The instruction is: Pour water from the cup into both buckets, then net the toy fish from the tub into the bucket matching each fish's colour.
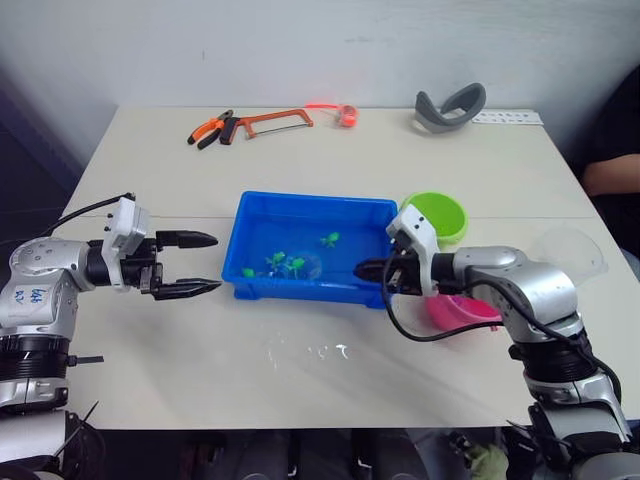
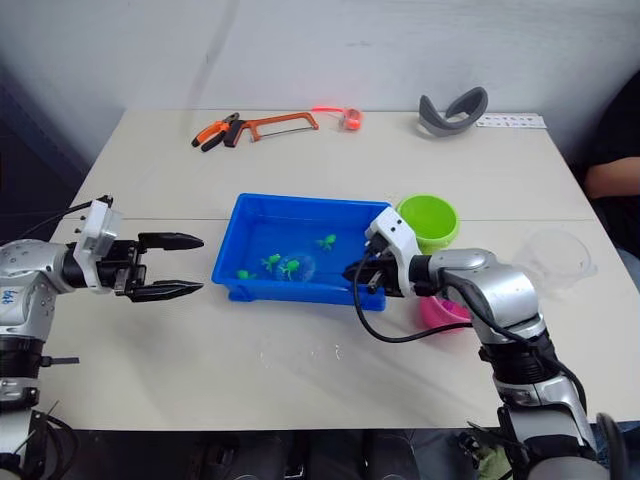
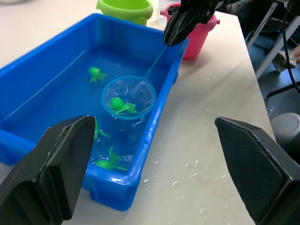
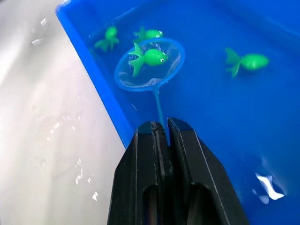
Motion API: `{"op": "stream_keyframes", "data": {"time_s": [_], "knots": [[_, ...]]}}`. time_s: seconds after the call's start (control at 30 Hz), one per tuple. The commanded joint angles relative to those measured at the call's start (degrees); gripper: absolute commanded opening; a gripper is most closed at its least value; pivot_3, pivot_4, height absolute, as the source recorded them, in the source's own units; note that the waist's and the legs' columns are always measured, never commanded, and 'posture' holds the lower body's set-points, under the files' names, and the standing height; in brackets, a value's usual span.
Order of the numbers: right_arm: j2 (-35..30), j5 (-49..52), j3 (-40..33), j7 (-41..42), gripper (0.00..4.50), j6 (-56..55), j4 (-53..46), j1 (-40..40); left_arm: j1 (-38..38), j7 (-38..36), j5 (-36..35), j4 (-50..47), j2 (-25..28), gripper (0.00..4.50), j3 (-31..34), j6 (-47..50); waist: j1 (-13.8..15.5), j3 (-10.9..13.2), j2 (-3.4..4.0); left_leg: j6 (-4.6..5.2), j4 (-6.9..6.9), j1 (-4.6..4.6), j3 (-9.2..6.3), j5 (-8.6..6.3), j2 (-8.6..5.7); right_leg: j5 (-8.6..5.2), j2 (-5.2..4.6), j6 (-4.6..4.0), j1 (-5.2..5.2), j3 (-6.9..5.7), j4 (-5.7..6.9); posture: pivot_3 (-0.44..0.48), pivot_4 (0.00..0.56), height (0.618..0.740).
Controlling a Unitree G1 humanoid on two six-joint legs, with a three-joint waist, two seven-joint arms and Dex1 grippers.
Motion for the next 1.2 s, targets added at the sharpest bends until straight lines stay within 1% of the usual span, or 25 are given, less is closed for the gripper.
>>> {"op": "stream_keyframes", "data": {"time_s": [0.03,0.23,0.3,0.37,0.43,0.5,0.6,0.7,0.8,0.97,1.03,1.2], "knots": [[-2.03,3.75,-4.30,1.24,0.00,0.23,-3.16,-0.94,-2.40,0.61,-1.32,-0.14,-0.54,4.45,1.12,0.78,0.09,0.00,0.00,0.02,0.00,0.00,-0.01,0.01,-0.03,0.00,-0.01,0.00,0.00,-0.01,0.00,0.000,0.150,0.740],[-6.76,8.81,-9.48,1.80,0.00,2.12,-7.99,0.85,-5.47,3.72,-3.50,-2.37,-3.18,4.45,1.19,6.79,0.03,0.00,-0.01,0.04,0.00,-0.01,-0.02,0.02,-0.06,0.01,-0.02,0.02,0.01,-0.01,0.00,0.000,0.150,0.740],[-7.95,11.31,-12.80,0.94,0.00,3.62,-10.18,1.75,-6.61,6.33,-4.69,-3.47,-4.40,4.45,1.26,10.94,0.05,0.00,-0.01,0.04,0.00,-0.01,-0.02,0.02,-0.05,0.01,-0.02,0.02,0.01,-0.01,0.00,0.000,0.150,0.740],[-8.80,13.50,-15.87,-0.18,0.00,5.22,-11.76,2.56,-7.14,10.45,-4.27,-4.66,-5.10,4.45,0.96,14.57,0.07,-0.01,-0.02,0.04,0.00,-0.01,-0.02,0.02,-0.05,0.01,-0.04,0.03,0.02,0.00,0.01,0.000,0.150,0.740],[-10.15,15.64,-19.42,-1.00,0.00,6.67,-13.38,3.73,-7.19,13.77,-3.19,-6.53,-6.61,4.45,0.44,14.85,0.08,-0.01,-0.02,0.05,0.00,0.00,-0.03,0.02,-0.06,0.02,-0.07,0.03,0.03,0.06,0.01,0.000,0.150,0.740],[-11.45,18.08,-23.72,-2.10,0.00,8.18,-14.44,4.75,-7.03,15.09,-3.53,-8.76,-8.62,4.45,0.20,14.04,0.23,-0.01,-0.02,0.05,0.00,0.00,-0.04,0.02,-0.06,0.02,-0.08,0.03,0.03,0.13,0.00,0.000,0.150,0.740],[-13.18,20.56,-27.85,-3.53,0.00,9.38,-14.53,5.75,-7.28,16.69,-4.22,-10.31,-10.88,4.45,0.46,14.36,0.31,-0.02,-0.04,0.05,0.01,-0.01,-0.06,0.03,-0.07,0.02,-0.07,0.04,0.06,0.24,-0.01,0.000,0.150,0.740],[-17.03,18.88,-31.74,-4.54,0.00,7.75,-12.12,7.58,-7.88,19.12,-6.18,-12.40,-14.25,4.45,0.26,16.72,0.41,-0.01,-0.04,0.04,0.00,0.01,-0.06,0.04,-0.08,0.02,-0.07,0.04,0.08,0.31,0.00,0.000,0.150,0.740],[-20.32,14.41,-31.51,-5.89,0.00,3.05,-7.94,9.04,-7.99,21.02,-6.13,-14.03,-16.69,4.45,-0.70,17.44,0.64,-0.02,-0.05,0.08,0.02,0.01,-0.04,0.06,-0.11,0.04,-0.07,0.06,0.10,0.46,-0.01,0.000,0.150,0.740],[-22.97,7.00,-28.51,-7.51,0.00,-5.76,-1.51,10.53,-8.03,23.98,-5.34,-15.68,-19.61,4.45,-2.29,17.56,0.72,-0.02,-0.05,0.05,0.00,0.08,0.04,0.08,-0.10,0.04,-0.04,0.07,0.10,0.46,0.01,0.000,0.150,0.740],[-23.43,4.61,-27.15,-7.57,0.00,-8.85,-0.20,11.27,-7.88,24.75,-5.10,-15.95,-20.26,4.45,-2.73,17.35,0.81,-0.02,-0.05,0.05,0.00,0.08,0.05,0.09,-0.10,0.04,-0.04,0.07,0.10,0.46,0.01,0.000,0.150,0.740],[-24.08,-2.68,-23.84,-6.83,0.00,-21.33,0.86,15.03,-7.09,25.21,-4.42,-16.32,-20.81,4.45,-3.41,15.56,1.05,-0.02,-0.05,0.05,-0.01,0.07,0.04,0.09,-0.10,0.04,0.00,0.07,0.09,0.43,0.00,0.000,0.150,0.740]]}}
